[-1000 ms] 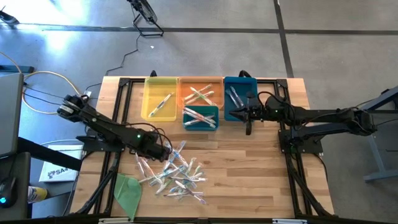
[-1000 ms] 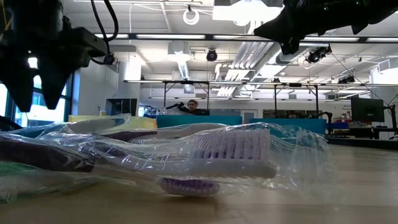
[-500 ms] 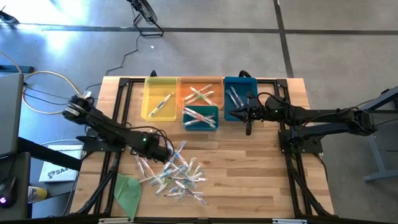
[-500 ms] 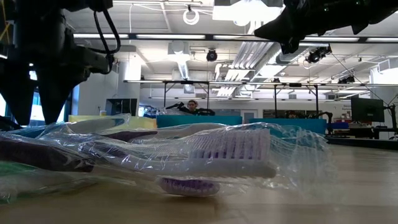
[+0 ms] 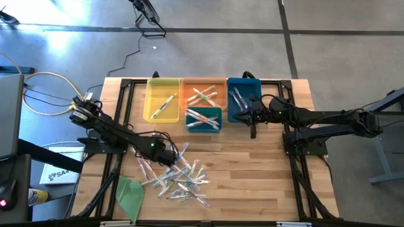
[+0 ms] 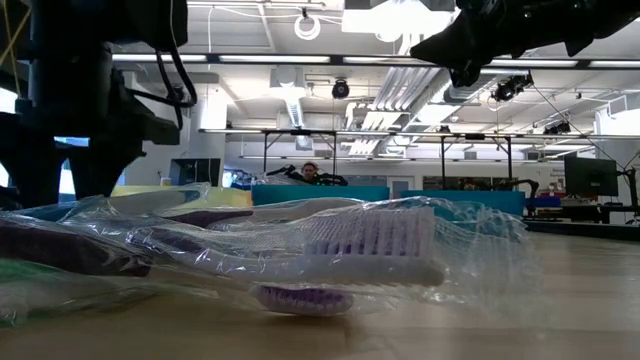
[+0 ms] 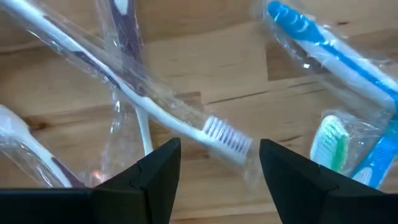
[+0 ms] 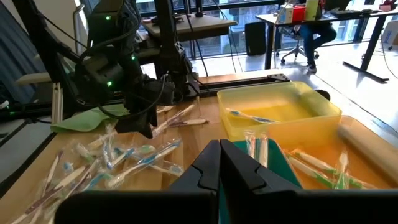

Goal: Pick & Place Toothbrushes
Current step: Put the purple toothbrush into the blue bin

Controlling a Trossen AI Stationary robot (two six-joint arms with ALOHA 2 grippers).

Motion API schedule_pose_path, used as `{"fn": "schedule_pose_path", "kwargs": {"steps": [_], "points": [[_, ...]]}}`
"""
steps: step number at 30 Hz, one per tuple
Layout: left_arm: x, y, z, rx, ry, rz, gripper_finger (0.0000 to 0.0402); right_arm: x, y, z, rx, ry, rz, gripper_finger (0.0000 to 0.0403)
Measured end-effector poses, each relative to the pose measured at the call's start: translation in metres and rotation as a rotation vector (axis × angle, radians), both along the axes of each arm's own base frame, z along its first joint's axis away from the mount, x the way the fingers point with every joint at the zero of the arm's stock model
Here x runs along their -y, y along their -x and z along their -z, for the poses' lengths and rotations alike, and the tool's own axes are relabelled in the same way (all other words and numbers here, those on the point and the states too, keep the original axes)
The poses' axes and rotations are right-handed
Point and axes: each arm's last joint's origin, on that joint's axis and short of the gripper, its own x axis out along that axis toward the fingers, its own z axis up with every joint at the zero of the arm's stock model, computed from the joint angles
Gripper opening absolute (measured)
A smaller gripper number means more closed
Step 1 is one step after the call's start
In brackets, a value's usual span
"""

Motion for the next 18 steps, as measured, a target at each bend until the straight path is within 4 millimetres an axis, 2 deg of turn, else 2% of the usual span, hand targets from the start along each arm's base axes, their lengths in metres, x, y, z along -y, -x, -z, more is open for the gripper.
{"fn": "schedule_pose_path", "kwargs": {"steps": [6,13,18], "points": [[0.0035,-0.0075,0.0093,0.015,0.019,0.001,0.0212,-0.0007,0.0001,0.0008,-0.007,-0.005,-0.024,0.0003],[0.0034,-0.0083,0.0086,0.029,0.013,0.0,0.0211,-0.0013,0.0003,0.0019,-0.019,-0.011,-0.043,0.0003],[0.0045,-0.0116,0.0084,0.065,0.019,0.005,0.0186,-0.0017,0.0006,0.0039,-0.039,-0.017,-0.052,0.0003]]}}
